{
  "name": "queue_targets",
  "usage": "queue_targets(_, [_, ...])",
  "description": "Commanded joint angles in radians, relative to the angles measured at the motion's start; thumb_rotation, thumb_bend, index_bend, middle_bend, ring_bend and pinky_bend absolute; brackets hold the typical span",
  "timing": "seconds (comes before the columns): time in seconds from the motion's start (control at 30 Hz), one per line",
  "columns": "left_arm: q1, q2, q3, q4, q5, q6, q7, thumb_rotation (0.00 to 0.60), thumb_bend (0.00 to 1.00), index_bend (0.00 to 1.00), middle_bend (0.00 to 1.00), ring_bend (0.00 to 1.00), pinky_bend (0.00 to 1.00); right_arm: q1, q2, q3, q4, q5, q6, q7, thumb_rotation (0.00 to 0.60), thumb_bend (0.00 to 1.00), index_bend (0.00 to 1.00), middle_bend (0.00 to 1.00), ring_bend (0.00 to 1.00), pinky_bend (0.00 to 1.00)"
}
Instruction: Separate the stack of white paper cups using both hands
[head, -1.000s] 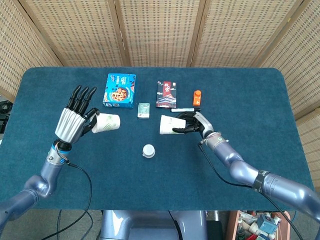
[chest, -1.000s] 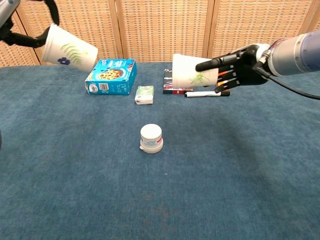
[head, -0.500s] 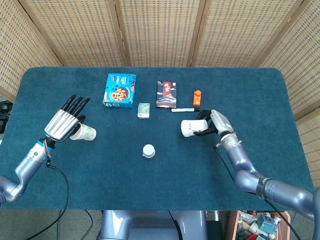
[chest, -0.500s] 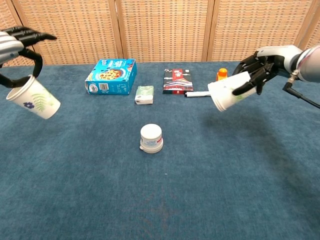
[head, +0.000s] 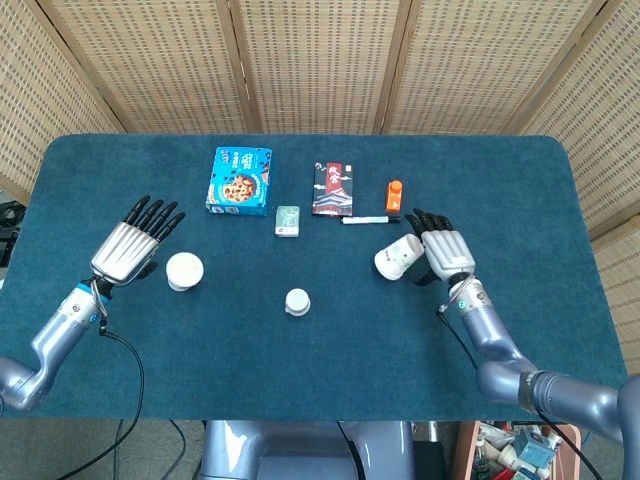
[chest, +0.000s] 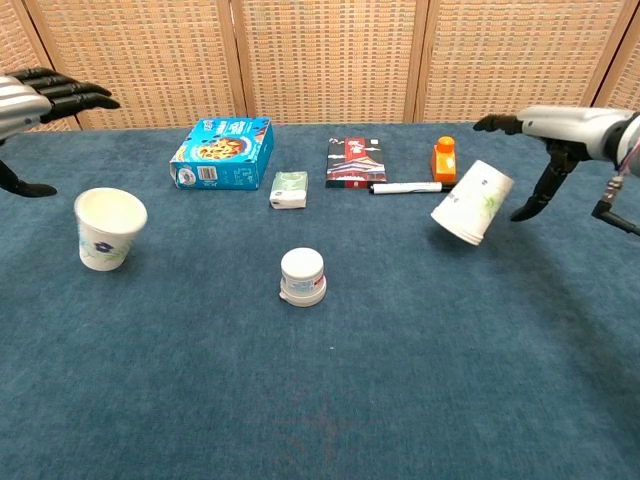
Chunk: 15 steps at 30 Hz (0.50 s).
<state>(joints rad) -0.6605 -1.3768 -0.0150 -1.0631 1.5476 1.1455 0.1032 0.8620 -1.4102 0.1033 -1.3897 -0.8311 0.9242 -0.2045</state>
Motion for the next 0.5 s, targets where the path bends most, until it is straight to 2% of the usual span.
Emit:
queue_targets(0.03, [0.019, 0.032, -0.013, -0.044, -0.007, 0.033, -0.006, 0.6, 0.24, 0.0, 0.0, 0.0, 0.0, -0.037, 0.055, -0.01, -0.097, -0.061, 0.081, -0.043, 0.6, 0.0, 0.0, 0.0, 0.0, 0.0])
queue_targets(0.13, [0.042, 0.062, -0.022, -0.087, -0.015, 0.07, -0.014, 0.6, 0.24, 0.0, 0.0, 0.0, 0.0, -0.07, 0.095, -0.018, -0.157, -0.115, 0.136, -0.044, 0.6, 0.0, 0.0, 0.0, 0.0, 0.0])
queue_targets(0.33, [0.144, 0.149, -0.039, -0.242, -0.076, 0.171, -0.047, 0.6, 0.24, 0.0, 0.0, 0.0, 0.0, -0.191, 0.206, -0.074, -0.294, -0.301, 0.287, -0.001, 0.6, 0.0, 0.0, 0.0, 0.0, 0.0])
queue_targets(0.5, [0.251, 0.205, -0.043, -0.388, -0.154, 0.249, -0.056, 0.6, 0.24, 0.0, 0.0, 0.0, 0.0, -0.309, 0.244, -0.142, -0.305, -0.454, 0.422, 0.028, 0.6, 0.0, 0.0, 0.0, 0.0, 0.0])
